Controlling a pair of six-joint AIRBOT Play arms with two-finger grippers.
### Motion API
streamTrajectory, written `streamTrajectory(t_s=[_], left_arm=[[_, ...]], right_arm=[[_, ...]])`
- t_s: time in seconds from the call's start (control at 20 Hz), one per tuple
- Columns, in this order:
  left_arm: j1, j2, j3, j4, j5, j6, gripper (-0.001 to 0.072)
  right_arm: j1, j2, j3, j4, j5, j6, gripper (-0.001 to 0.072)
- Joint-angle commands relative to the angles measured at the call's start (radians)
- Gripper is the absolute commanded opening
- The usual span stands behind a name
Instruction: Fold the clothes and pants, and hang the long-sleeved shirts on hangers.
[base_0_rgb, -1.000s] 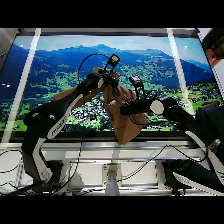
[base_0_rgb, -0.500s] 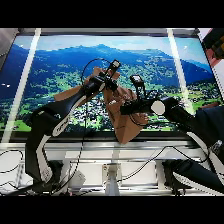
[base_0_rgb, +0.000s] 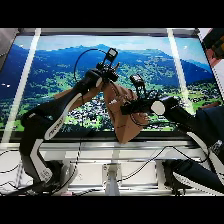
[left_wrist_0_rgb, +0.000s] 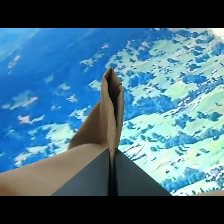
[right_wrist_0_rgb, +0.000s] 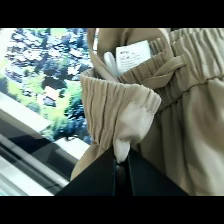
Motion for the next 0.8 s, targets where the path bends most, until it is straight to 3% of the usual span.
streamTrajectory(t_s=[0.0, 0.15, 0.25, 0.35, 0.45, 0.5, 0.55, 0.6, 0.75], left_arm=[[0.034, 0.090, 0.001, 0.002, -0.280, 0.030, 0.0017], [0.075, 0.119, 0.000, 0.000, -0.662, 0.139, 0.0016], [0.089, 0.116, -0.022, 0.000, -0.834, 0.196, 0.0016], [0.097, 0.116, -0.060, -0.003, -0.897, 0.208, 0.0016], [0.098, 0.116, -0.084, -0.003, -0.857, 0.203, 0.0041], [0.098, 0.115, -0.084, -0.003, -0.838, 0.204, 0.0251], [0.098, 0.116, -0.084, -0.003, -0.803, 0.198, 0.0606], [0.098, 0.116, -0.083, -0.003, -0.764, 0.156, 0.0698], [0.098, 0.117, -0.082, -0.003, -0.703, 0.066, 0.0697]], right_arm=[[0.000, 0.000, 0.000, -0.071, -0.003, 0.000, 0.0037], [-0.029, 0.000, 0.000, -0.081, -0.009, 0.003, 0.0036], [-0.068, 0.000, 0.000, -0.082, -0.016, 0.003, 0.0037], [-0.111, 0.000, 0.000, -0.082, -0.025, 0.003, 0.0037], [-0.150, 0.000, 0.000, -0.082, -0.030, 0.003, 0.0037], [-0.167, 0.000, 0.000, -0.082, -0.029, 0.003, 0.0037], [-0.182, 0.000, 0.000, -0.082, -0.029, 0.003, 0.0036], [-0.192, 0.000, 0.000, -0.082, -0.029, 0.003, 0.0037], [-0.202, 0.000, 0.000, -0.083, -0.031, 0.003, 0.0036]])
